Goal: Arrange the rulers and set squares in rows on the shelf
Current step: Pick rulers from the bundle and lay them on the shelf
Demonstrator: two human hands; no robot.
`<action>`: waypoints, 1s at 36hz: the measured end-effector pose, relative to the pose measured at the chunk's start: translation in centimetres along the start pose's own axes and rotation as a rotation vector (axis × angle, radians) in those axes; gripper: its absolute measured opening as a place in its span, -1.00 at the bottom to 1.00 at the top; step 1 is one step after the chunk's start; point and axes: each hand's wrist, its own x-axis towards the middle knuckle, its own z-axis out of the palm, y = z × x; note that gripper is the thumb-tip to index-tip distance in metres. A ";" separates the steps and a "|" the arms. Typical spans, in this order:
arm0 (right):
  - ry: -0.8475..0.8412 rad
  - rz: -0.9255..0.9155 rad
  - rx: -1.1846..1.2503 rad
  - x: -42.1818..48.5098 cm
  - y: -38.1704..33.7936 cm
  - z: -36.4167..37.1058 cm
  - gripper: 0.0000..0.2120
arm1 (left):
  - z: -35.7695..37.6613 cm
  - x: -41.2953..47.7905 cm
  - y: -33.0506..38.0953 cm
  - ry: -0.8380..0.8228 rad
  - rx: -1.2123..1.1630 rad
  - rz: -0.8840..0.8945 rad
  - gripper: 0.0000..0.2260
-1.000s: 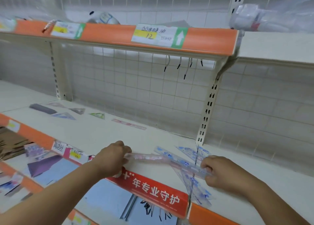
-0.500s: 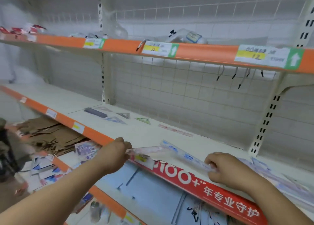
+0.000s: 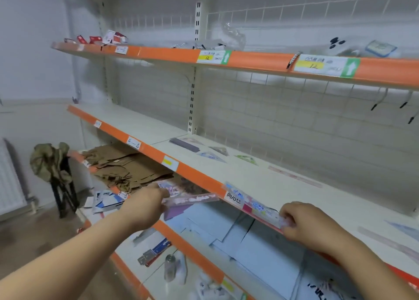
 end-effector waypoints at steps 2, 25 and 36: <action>-0.008 -0.015 -0.003 0.9 -0.9 0.1 -0.87 | -0.1 0.2 -1.1 0.014 -0.006 0.003 -0.80; 0.015 -0.080 -0.034 15.7 -1.0 -0.7 -0.84 | -1.4 13.4 -6.2 0.092 0.017 0.040 -0.74; -0.006 -0.007 -0.037 19.9 -1.2 -0.3 -0.87 | 0.0 20.3 -8.2 0.050 -0.026 0.148 -0.73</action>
